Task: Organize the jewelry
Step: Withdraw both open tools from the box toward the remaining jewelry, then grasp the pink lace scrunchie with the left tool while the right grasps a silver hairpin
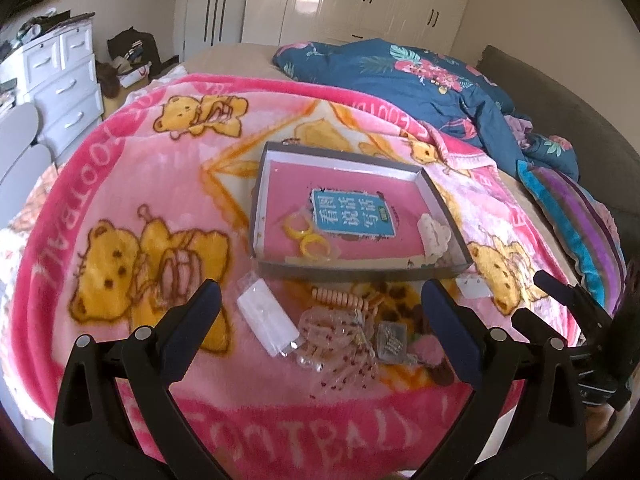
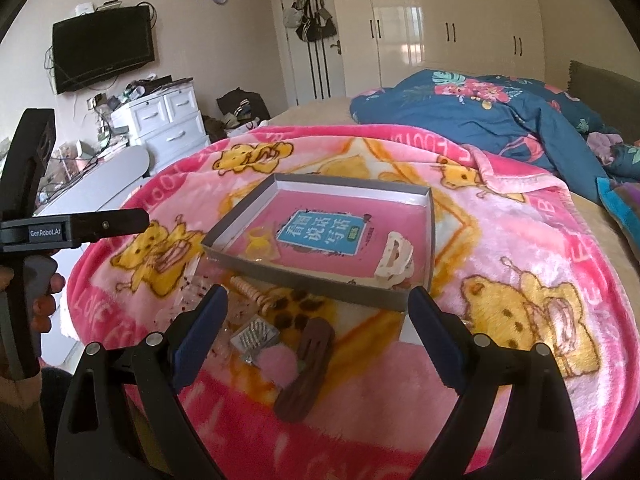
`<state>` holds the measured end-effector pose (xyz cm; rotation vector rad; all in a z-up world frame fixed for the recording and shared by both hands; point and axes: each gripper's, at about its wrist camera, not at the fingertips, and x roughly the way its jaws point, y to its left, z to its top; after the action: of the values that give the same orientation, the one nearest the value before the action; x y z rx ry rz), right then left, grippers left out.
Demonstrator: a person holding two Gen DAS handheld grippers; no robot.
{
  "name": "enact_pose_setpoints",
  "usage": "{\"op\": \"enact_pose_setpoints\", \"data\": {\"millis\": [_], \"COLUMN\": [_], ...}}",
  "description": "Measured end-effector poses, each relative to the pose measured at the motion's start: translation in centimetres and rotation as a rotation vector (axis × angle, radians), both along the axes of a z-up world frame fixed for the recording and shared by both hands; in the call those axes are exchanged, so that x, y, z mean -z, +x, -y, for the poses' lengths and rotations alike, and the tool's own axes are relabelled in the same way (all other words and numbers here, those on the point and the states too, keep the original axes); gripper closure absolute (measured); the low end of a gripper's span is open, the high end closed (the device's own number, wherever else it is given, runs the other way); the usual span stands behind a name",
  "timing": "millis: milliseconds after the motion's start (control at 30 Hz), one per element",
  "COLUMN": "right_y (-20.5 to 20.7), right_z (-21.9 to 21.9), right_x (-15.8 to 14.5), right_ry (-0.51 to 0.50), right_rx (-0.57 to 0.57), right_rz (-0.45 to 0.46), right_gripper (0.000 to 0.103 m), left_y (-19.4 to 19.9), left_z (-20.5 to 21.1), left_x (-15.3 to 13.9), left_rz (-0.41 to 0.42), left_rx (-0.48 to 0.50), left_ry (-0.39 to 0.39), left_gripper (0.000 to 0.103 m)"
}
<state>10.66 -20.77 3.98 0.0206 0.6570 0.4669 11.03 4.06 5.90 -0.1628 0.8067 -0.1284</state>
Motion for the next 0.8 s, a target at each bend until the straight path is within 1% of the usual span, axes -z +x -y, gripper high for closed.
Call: {"op": "enact_pose_setpoints", "data": {"millis": [300,533,800], "right_y": [-0.4,-0.7,-1.2], "right_z": [-0.8,-1.0,-1.9], "right_x": [0.8,1.7,2.9], "right_ry": [-0.028,-0.044,-0.079], "right_rx": [-0.038,-0.058,-0.109], "right_rz": [-0.019,-0.038,-0.06], "right_gripper": [0.012,0.012,0.012], "left_y": [-1.0,-1.6,-2.1], "left_z": [0.0,0.3,0.7], "left_x": [2.6,3.7,5.5], "left_rz": [-0.062,-0.085,-0.127], "left_rx": [0.01,0.024,0.046], "left_ry": [0.008,0.008,-0.004], "left_gripper": [0.009,0.009,0.01]}}
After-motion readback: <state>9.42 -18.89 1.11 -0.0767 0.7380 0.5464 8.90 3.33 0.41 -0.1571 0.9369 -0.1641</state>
